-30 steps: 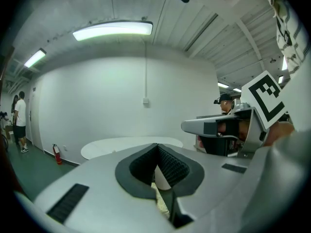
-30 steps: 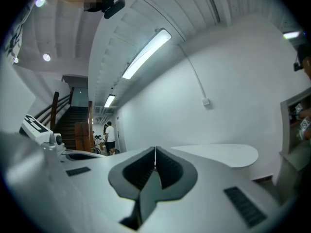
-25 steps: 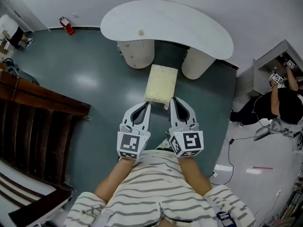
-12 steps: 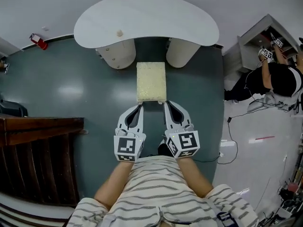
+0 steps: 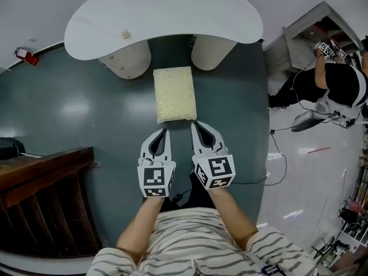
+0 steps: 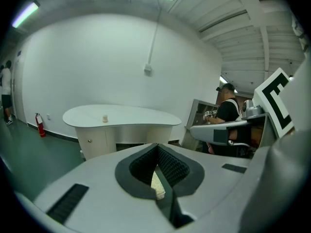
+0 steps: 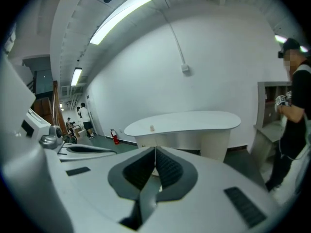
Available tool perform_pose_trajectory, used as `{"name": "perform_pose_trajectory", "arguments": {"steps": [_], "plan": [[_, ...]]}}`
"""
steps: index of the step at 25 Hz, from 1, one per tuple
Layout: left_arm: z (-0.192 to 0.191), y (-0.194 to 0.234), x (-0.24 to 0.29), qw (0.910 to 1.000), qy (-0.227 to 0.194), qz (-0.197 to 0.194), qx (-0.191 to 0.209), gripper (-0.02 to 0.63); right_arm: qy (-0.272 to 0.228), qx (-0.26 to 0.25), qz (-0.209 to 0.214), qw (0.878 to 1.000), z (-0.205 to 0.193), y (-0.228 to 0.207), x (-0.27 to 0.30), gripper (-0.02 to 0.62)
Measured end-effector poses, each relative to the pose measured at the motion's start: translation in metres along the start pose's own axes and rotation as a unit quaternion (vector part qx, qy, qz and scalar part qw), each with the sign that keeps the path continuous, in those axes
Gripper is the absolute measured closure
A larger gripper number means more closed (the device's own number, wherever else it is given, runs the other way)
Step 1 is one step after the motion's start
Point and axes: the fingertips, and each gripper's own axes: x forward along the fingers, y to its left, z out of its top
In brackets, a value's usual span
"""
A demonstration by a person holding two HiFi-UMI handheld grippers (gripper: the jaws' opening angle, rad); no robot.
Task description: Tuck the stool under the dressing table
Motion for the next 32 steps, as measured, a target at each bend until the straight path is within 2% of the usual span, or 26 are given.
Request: {"name": "perform_pose_trajectory", "arguments": {"steps": [15,32], "plan": [[-0.119,0.023,0.097,0.9977,0.058,0.006,-0.034,0.6,0.073,0.037,-0.031,0.996,-0.13,-0.055,0.089,0.581],[-0.27,0.069,0.171,0.9895,0.122,0.043,-0.065,0.6,0.133,0.064,-0.047,0.988,-0.281,-0.097,0.166,0.581]]}}
